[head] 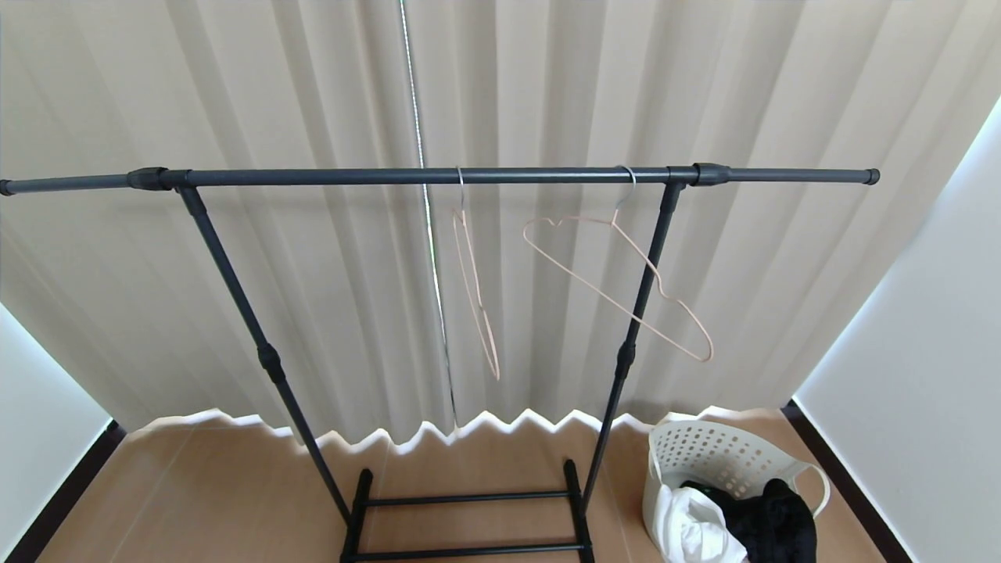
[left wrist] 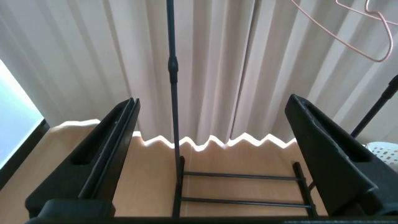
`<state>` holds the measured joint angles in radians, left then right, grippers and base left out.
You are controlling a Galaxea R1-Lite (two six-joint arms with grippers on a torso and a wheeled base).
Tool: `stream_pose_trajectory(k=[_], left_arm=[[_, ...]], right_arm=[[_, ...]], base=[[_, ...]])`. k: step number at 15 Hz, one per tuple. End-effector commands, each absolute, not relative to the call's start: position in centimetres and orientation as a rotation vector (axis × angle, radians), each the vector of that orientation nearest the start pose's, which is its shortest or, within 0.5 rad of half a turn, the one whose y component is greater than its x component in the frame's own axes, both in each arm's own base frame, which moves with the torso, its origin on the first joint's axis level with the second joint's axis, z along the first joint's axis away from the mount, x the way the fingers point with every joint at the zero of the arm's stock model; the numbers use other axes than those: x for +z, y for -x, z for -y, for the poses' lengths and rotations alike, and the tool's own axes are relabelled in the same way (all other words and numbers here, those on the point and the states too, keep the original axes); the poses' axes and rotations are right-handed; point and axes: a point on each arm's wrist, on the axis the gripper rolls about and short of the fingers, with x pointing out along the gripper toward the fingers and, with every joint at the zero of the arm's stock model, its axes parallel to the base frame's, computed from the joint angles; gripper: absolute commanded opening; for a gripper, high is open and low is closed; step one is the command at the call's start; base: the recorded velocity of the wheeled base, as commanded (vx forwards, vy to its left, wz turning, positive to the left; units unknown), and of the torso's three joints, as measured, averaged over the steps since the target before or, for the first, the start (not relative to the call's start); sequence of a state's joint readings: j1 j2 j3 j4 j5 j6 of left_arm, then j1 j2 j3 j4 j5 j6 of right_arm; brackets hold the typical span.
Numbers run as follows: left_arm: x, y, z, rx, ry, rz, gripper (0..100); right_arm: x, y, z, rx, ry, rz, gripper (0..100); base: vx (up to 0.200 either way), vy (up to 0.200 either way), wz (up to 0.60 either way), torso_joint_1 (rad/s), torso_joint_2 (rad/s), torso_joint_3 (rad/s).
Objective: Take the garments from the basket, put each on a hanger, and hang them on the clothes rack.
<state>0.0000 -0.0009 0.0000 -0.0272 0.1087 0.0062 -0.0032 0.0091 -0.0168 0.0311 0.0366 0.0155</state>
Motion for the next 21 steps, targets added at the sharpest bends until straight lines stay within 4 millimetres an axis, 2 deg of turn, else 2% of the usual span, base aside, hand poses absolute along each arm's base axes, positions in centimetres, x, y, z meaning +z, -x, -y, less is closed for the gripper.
stream_pose_trajectory(k=[1, 12, 21], left_arm=[[7.83, 2.30, -0.24, 0.109, -0.005, 0.027, 100], [7.81, 2.30, -0.24, 0.109, -0.002, 0.026, 100], [7.81, 2.30, -0.24, 0.109, -0.002, 0.026, 100]], right_arm=[[7.72, 2.34, -0.09, 0.034, -0.016, -0.023, 100], [7.68, 2.33, -0.10, 0.034, -0.016, -0.025, 100], [7.72, 2.34, -0.09, 0.032, -0.017, -0.023, 100]], base=[[0.000, 0.000, 0.00, -0.134, 0.32, 0.173], [0.000, 0.000, 0.00, -0.155, 0.36, 0.208], [0.000, 0.000, 0.00, -0.205, 0.52, 0.323]])
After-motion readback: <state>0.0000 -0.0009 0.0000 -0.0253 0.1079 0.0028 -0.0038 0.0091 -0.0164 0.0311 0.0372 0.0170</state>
